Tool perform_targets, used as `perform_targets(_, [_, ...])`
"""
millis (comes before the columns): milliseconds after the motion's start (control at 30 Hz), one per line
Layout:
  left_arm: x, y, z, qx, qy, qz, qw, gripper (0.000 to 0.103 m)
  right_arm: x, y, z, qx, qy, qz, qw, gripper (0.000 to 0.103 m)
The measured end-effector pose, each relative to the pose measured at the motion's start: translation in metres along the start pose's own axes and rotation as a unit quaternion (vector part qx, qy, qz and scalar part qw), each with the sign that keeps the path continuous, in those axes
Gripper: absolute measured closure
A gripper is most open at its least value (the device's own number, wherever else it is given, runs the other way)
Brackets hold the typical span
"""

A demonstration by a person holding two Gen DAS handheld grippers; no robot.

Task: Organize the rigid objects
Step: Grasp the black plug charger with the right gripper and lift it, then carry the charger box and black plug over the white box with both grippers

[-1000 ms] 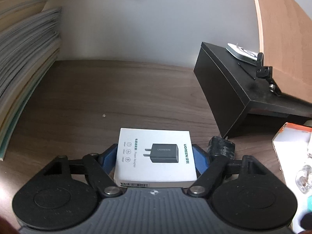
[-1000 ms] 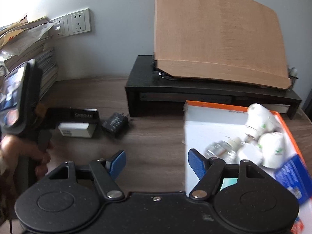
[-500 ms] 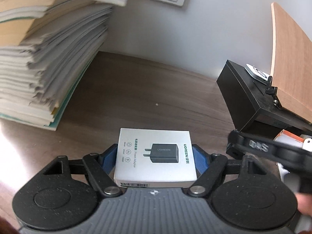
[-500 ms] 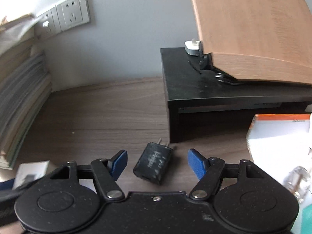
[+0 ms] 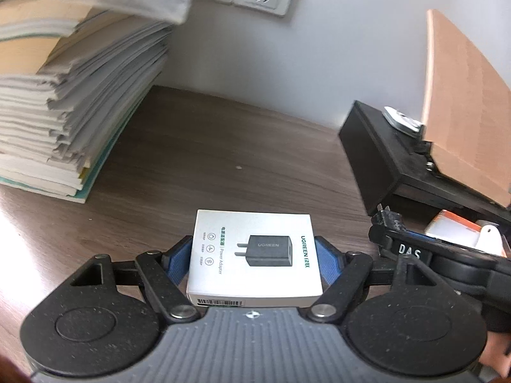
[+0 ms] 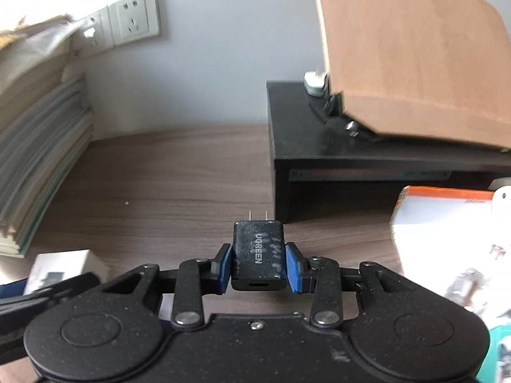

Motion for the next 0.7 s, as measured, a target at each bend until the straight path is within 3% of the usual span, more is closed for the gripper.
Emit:
perform_targets(300, [-0.057, 0.01, 0.026, -0.009, 0.041, -0.019, 0.9989, 0.023, -0.042, -0.005, 0.069, -0.037, 0.004, 0.003, 0.999, 0.059])
perform_targets(700, [-0.177, 0.039, 0.064, -0.008, 0.114, -0.047, 0.9923, 0.023, -0.154, 0.004, 0.171, -0.078, 0.054, -0.007, 0.995, 0.059])
Point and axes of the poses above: each gripper's, at about its wrist camera, not at the fingertips, and z roughly against the way its jaws point, x to its left, y to its underside, the point moved 2 cm from there along -z, roughly the way its jaws point, and after that the axes turned 11 degrees about -x, right-handed, at the moved point
